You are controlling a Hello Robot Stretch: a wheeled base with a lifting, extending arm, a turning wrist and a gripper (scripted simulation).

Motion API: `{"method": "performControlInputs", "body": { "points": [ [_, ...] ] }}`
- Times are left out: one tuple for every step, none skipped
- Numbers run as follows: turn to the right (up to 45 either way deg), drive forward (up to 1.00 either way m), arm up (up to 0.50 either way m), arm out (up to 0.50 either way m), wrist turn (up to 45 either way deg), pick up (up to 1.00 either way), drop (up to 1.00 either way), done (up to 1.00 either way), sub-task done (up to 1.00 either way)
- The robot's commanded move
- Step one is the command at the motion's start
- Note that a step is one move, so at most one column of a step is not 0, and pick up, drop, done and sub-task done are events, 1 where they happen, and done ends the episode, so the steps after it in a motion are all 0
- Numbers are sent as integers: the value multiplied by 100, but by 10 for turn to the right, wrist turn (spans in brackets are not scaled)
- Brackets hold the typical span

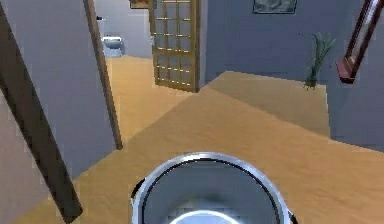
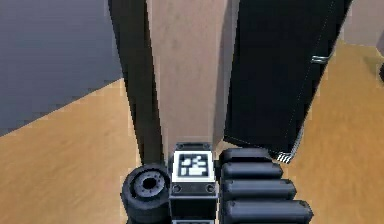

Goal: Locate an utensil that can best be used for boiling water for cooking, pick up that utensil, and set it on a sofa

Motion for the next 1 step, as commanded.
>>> {"method": "performControlInputs", "body": {
  "points": [
    [-30,0,0,0,0,0,0,0,0]
  ]
}}
